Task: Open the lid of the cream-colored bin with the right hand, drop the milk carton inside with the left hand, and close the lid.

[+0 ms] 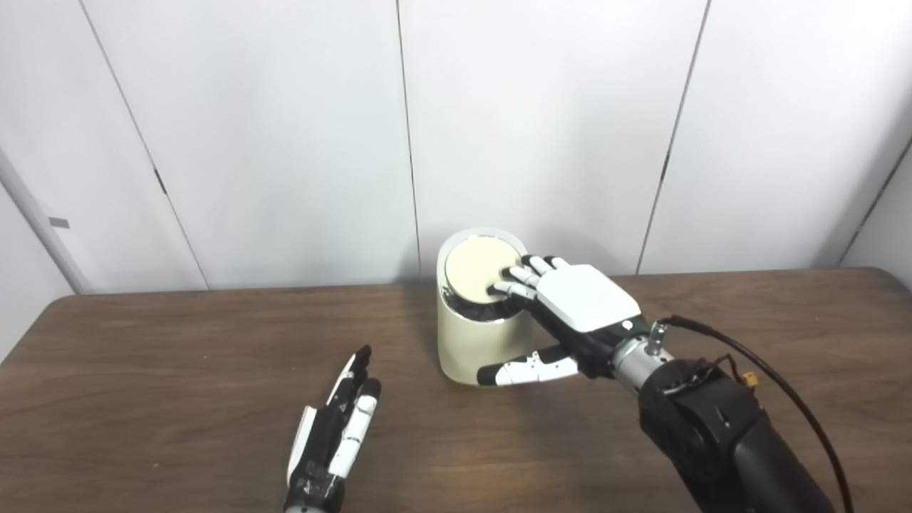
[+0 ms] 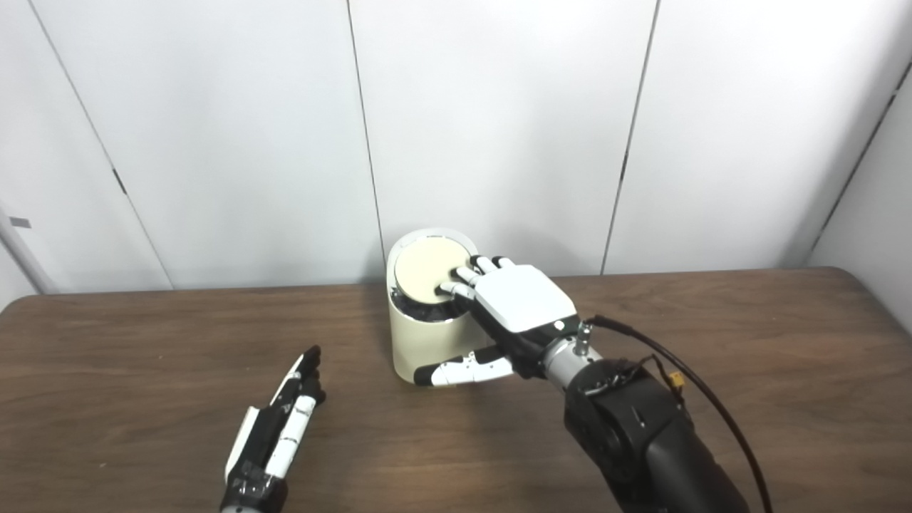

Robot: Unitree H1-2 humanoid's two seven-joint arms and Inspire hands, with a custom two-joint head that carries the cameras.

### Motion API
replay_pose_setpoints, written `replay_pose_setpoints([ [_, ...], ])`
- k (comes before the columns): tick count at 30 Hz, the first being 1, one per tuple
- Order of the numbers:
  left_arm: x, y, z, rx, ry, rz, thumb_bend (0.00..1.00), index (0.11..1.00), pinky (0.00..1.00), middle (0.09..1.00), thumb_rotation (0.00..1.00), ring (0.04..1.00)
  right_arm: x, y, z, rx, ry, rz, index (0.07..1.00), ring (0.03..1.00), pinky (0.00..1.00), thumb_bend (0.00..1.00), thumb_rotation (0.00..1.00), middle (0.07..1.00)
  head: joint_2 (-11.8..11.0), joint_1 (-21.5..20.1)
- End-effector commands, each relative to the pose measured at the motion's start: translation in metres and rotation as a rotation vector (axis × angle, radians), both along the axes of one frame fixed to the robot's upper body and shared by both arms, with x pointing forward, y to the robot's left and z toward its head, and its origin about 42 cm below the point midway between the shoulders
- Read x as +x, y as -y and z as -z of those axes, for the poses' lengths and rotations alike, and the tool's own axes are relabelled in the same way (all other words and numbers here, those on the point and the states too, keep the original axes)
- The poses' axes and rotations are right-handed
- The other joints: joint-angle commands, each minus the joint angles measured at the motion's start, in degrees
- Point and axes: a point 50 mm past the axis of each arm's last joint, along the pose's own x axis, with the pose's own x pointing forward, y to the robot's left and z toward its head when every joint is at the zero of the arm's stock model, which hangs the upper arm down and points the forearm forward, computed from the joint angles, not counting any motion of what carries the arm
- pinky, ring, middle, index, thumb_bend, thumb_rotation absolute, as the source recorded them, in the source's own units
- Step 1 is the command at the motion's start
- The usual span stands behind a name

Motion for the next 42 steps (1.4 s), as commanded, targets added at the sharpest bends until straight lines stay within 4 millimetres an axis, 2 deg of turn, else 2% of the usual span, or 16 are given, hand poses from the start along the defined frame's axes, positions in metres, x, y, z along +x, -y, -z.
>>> replay_pose_setpoints([
  [1,0.006,0.004,-0.018,-0.016,0.075,0.004,0.59,1.0,1.0,0.996,0.85,1.0,0.003,-0.002,-0.001,-0.03,0.001,-0.012,0.821,1.0,1.0,0.65,0.98,0.988,0.11,0.15],
  [9,0.005,0.009,-0.022,-0.018,0.097,0.003,0.58,0.996,0.99,0.986,0.83,0.993,0.007,0.0,0.007,-0.063,-0.001,-0.017,0.82,1.0,1.0,0.63,0.99,1.0,0.34,0.96],
  [13,0.005,0.011,-0.024,-0.03,0.093,-0.009,0.6,0.998,0.99,0.979,0.82,0.987,0.008,0.001,0.008,-0.066,0.005,-0.019,0.805,1.0,1.0,0.62,0.99,1.0,0.4,1.27],
  [22,0.003,0.014,-0.03,-0.037,0.097,-0.013,0.62,0.983,1.0,0.96,0.83,0.969,0.001,0.011,-0.016,0.064,0.052,-0.013,0.872,1.0,1.0,0.62,1.0,1.0,0.79,1.66],
  [27,0.001,0.014,-0.037,-0.087,0.079,-0.018,0.64,0.971,0.99,0.951,0.8,0.965,-0.009,0.02,-0.028,0.17,0.089,-0.022,0.906,1.0,1.0,0.58,0.91,0.978,0.89,1.35],
  [30,-0.001,0.017,-0.046,-0.128,0.087,-0.017,0.62,0.955,0.92,0.938,0.75,0.939,-0.014,0.024,-0.025,0.213,0.098,-0.03,0.948,1.0,1.0,0.58,0.9,0.978,0.83,1.14],
  [33,-0.003,0.018,-0.053,-0.131,0.102,-0.007,0.63,0.95,0.89,0.926,0.75,0.919,-0.019,0.026,-0.021,0.238,0.076,-0.013,0.986,1.0,1.0,0.59,0.91,0.993,0.7,1.03],
  [37,-0.006,0.019,-0.059,-0.118,0.12,0.005,0.63,0.96,0.92,0.932,0.75,0.923,-0.026,0.031,-0.015,0.281,0.067,0.019,1.0,1.0,1.0,0.59,0.94,1.0,0.68,0.88],
  [42,-0.006,0.017,-0.063,-0.089,0.126,0.011,0.65,0.971,0.94,0.939,0.77,0.932,-0.035,0.048,-0.004,0.389,0.035,0.086,1.0,1.0,0.98,0.59,0.96,1.0,0.6,1.1],
])
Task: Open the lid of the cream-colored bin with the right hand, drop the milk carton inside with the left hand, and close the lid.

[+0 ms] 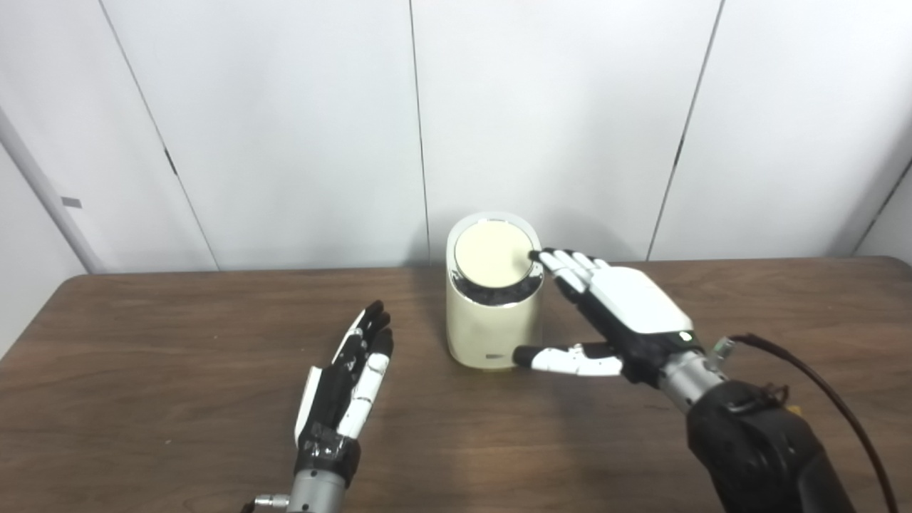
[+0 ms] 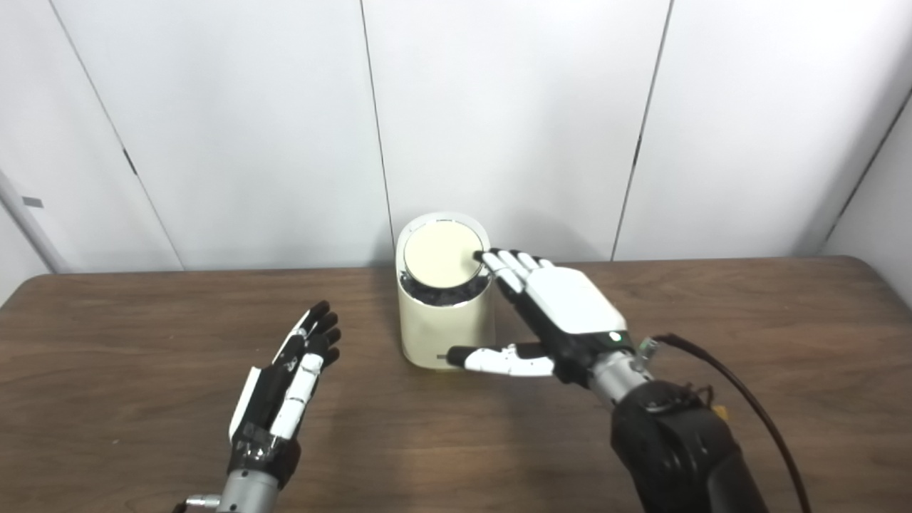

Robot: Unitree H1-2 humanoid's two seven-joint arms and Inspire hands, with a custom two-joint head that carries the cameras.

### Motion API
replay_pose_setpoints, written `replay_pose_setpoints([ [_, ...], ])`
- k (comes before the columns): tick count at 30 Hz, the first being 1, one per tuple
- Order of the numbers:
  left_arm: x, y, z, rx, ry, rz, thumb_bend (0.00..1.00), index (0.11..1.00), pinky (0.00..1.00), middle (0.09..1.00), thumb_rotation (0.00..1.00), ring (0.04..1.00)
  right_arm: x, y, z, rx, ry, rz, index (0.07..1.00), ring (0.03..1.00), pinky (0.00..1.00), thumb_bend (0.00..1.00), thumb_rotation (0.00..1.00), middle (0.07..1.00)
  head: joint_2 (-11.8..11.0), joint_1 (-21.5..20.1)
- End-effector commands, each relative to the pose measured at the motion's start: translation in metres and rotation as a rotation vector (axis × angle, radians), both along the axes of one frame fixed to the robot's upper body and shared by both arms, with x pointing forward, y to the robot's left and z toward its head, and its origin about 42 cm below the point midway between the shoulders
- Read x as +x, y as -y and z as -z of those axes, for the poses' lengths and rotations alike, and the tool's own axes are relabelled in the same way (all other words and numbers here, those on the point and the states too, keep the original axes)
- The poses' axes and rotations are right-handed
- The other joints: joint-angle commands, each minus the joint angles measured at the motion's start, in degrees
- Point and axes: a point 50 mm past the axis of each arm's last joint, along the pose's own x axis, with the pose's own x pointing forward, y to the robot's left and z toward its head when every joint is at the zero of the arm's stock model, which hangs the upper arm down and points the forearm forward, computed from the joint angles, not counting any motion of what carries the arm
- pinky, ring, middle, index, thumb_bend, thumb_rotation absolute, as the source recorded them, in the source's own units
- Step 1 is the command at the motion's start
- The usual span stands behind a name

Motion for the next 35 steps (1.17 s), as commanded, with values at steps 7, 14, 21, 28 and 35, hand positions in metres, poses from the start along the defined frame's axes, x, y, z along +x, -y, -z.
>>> replay_pose_setpoints([
  [7,0.003,-0.011,-0.012,0.065,0.066,0.031,0.63,0.972,0.96,0.945,0.77,0.946,-0.019,0.032,0.012,0.227,-0.031,0.067,1.0,1.0,0.94,0.56,0.98,1.0,-0.28,0.33],
  [14,-0.016,-0.036,0.001,0.12,0.033,0.005,0.54,0.987,0.95,0.946,0.71,0.953,-0.041,0.047,0.058,0.566,0.037,0.126,0.896,0.881,0.81,0.52,0.97,0.91,-0.35,-0.68],
  [21,-0.041,-0.051,0.027,0.129,-0.032,-0.028,0.48,0.982,0.93,0.952,0.63,0.95,-0.063,0.051,0.095,0.83,-0.069,0.18,0.91,0.916,0.83,0.59,1.0,0.926,-0.47,-1.01],
  [28,-0.056,-0.066,0.046,0.109,-0.045,-0.066,0.48,0.992,0.97,0.969,0.63,0.973,-0.077,0.066,0.11,0.855,-0.086,0.215,0.929,0.944,0.89,0.63,1.0,0.94,-0.57,-1.29],
  [35,-0.061,-0.072,0.051,0.139,-0.038,-0.098,0.49,0.982,0.96,0.949,0.66,0.949,-0.084,0.076,0.117,0.876,-0.077,0.227,0.933,0.935,0.9,0.62,1.0,0.931,-0.9,-1.09],
])
